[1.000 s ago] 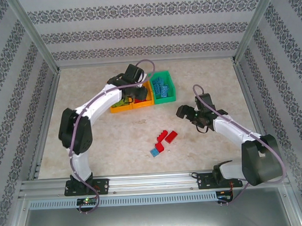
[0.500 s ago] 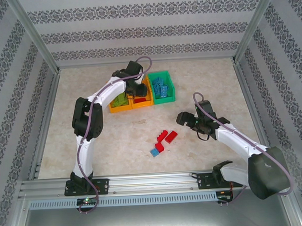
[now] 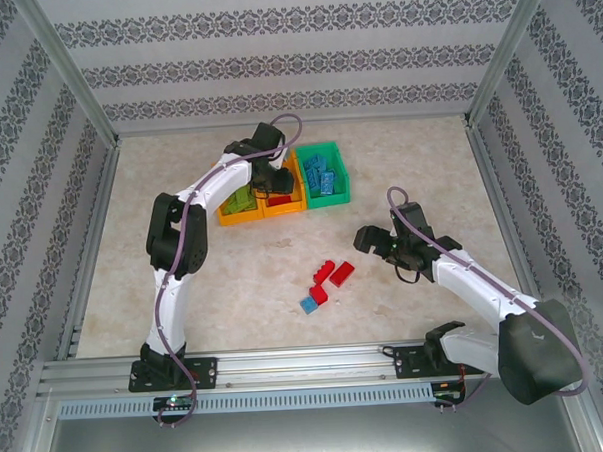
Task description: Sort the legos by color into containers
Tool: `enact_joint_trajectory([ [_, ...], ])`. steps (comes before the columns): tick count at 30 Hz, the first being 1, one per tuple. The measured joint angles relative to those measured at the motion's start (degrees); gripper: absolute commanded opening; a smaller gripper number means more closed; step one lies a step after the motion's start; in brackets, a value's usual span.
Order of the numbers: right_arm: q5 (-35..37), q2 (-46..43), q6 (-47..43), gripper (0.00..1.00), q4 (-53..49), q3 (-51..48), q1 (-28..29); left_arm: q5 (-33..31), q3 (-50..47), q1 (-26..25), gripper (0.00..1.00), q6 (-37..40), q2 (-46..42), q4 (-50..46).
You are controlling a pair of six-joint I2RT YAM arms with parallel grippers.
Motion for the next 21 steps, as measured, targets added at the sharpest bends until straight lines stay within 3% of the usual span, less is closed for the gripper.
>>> enact_joint_trajectory([
  [7,-0.02,-0.09,0.0,0.95,-0.24,0.0,0.0,0.2,0.02,0.0,0.35,0.0,0.0,0.0],
  [10,-0.02,-0.09,0.0,0.95,-0.24,0.0,0.0,0.35,0.02,0.0,0.42,0.0,0.0,0.0],
  [15,0.04,-0.09,-0.04,0.95,-0.24,0.0,0.61,1.68,0.02,-0.02,0.71,-0.76,0.0,0.44],
  [16,0.2,-0.09,-0.09,0.95,-0.24,0.0,0.9,1.64,0.0,-0.02,0.81,-1.05,0.0,0.66],
  [17,0.5,-0.09,-0.31,0.95,-0.33,0.0,1.38,1.79,0.0,-0.02,0.99,-0.98,-0.09,0.96],
  [21,2.14,-0.09,-2.25,0.94,-1.57,0.44,4.46,2.38,-1.86,-0.13,1.0,-1.55,-2.45,2.91],
])
